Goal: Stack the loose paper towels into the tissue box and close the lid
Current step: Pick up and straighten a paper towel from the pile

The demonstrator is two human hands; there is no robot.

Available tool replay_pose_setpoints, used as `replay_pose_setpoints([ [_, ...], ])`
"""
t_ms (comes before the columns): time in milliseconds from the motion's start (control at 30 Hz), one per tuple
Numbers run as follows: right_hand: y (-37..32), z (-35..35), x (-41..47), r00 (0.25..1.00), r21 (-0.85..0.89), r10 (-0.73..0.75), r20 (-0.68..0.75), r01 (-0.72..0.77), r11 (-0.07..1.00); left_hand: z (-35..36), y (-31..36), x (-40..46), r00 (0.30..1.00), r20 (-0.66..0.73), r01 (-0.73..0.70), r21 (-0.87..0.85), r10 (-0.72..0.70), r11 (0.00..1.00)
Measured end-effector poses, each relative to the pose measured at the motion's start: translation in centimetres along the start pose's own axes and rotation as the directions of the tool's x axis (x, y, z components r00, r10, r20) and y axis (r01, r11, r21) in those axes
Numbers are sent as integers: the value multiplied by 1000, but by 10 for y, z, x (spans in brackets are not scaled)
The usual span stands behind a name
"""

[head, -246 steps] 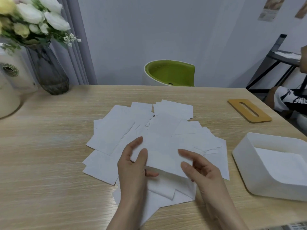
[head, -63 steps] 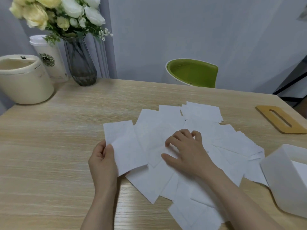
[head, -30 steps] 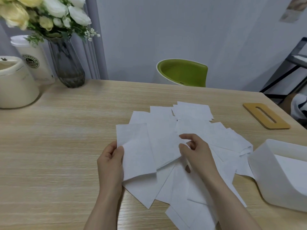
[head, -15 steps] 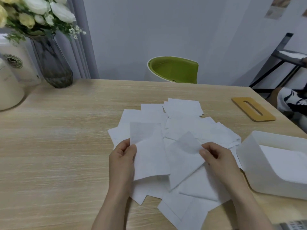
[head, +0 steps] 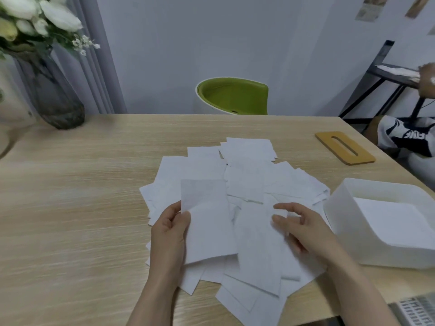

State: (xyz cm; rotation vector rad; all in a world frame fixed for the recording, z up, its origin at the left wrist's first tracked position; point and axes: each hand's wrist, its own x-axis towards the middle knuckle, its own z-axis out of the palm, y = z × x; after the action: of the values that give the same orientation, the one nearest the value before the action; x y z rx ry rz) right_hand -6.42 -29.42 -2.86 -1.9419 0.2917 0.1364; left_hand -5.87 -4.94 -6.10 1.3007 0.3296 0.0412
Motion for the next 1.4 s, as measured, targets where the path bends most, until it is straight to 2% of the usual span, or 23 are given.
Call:
replay_pose_setpoints([
  [300, 18, 25, -46, 956, 117, -95, -279, 132, 984, -1, -2, 1, 999, 19, -28, 20, 28, 999],
  [400, 19, 27, -54, 965, 66, -91, -248, 110, 992, 0, -3, 0, 1000, 21, -23, 12, 23, 1000],
  [533, 24, 28, -56, 983, 3, -5, -184, 5, 1000, 0, -3, 1, 999, 22, -24, -2, 25, 1000],
  [600, 23, 26, -52, 975, -58, 0, -222, -13, 998, 0, -4, 1, 999, 29, -27, 1, 27, 1000],
  [700, 18, 21, -43, 941, -178, -86, -328, 27, 984, 0, -5, 1, 999, 28, -21, -7, 21, 1000],
  [800, 11, 11, -34, 918, -84, -120, -377, 95, 992, -1, -6, 1, 999, 33, -16, -15, 17, 1000],
  [933, -7, 2, -26, 942, 236, -106, -319, 187, 953, 0, -6, 2, 999, 43, -20, -5, 20, 1000],
  [1067, -26, 12, -19, 968, 340, -111, -223, 184, 922, 1, -7, 2, 998, 52, -25, 7, 25, 1000],
  [1400, -41, 70, -10, 990, 320, -138, 38, 118, 940, 0, -5, 1, 999, 51, 13, -67, -10, 998],
])
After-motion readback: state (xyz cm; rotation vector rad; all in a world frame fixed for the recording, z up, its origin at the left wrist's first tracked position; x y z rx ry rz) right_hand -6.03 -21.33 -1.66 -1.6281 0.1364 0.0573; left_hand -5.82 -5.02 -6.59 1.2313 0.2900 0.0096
